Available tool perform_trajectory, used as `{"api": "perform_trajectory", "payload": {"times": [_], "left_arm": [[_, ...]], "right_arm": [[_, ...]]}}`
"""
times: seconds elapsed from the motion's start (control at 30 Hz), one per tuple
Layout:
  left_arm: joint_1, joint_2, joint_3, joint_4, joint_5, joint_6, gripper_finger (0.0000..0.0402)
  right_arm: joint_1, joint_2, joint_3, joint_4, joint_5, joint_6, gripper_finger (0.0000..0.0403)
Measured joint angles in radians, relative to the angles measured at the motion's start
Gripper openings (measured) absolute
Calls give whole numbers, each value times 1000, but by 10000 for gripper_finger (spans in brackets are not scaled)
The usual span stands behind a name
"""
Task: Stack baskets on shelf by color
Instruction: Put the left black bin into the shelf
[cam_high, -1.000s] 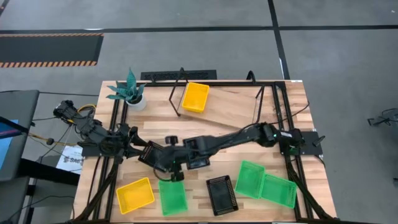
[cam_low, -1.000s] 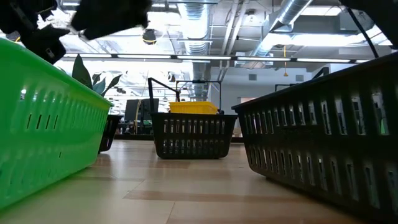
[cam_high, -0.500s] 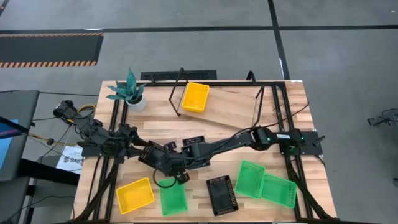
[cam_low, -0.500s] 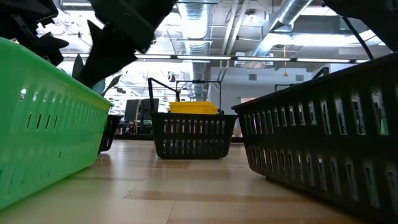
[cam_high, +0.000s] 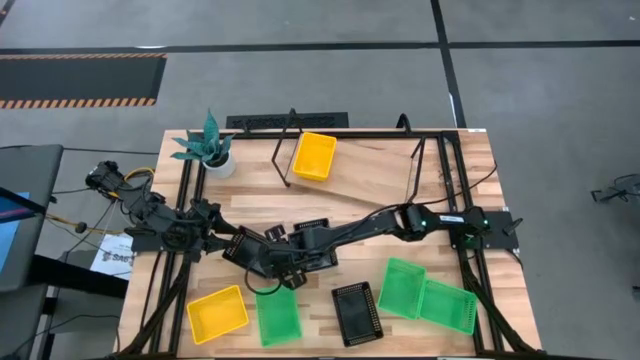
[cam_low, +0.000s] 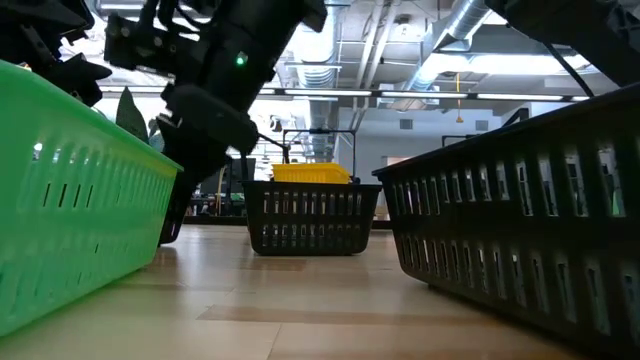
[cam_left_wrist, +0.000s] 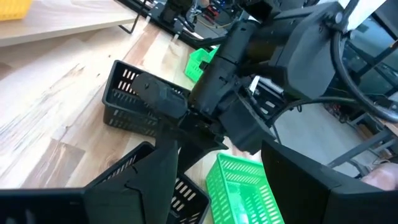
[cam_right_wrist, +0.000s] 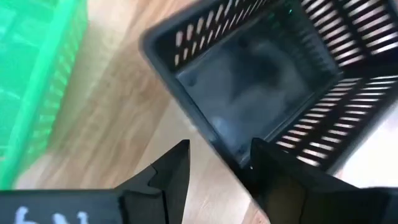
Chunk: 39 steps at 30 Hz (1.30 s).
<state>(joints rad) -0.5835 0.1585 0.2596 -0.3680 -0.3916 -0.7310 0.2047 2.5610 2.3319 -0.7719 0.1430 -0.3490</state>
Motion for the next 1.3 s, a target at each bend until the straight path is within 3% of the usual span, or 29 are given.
{"api": "perform_trajectory", "payload": {"times": [0.27, 0.6, 0.83, 1.07, 1.3], "left_arm": [[0, 0, 0, -1, -6, 3, 221], [0, 0, 0, -1, -6, 4, 221], [0, 0, 0, -1, -7, 4, 221], [0, 0, 0, -1, -8, 12, 221], [0, 0, 0, -1, -9, 20, 221]], "right_arm": [[2, -5, 1, 12, 6, 0, 146], [-4, -8, 1, -5, 17, 8, 14], [11, -8, 22, -17, 92, 45, 8], [31, -110, 17, -56, 151, 109, 5], [54, -256, 17, -219, 393, 228, 4]]}}
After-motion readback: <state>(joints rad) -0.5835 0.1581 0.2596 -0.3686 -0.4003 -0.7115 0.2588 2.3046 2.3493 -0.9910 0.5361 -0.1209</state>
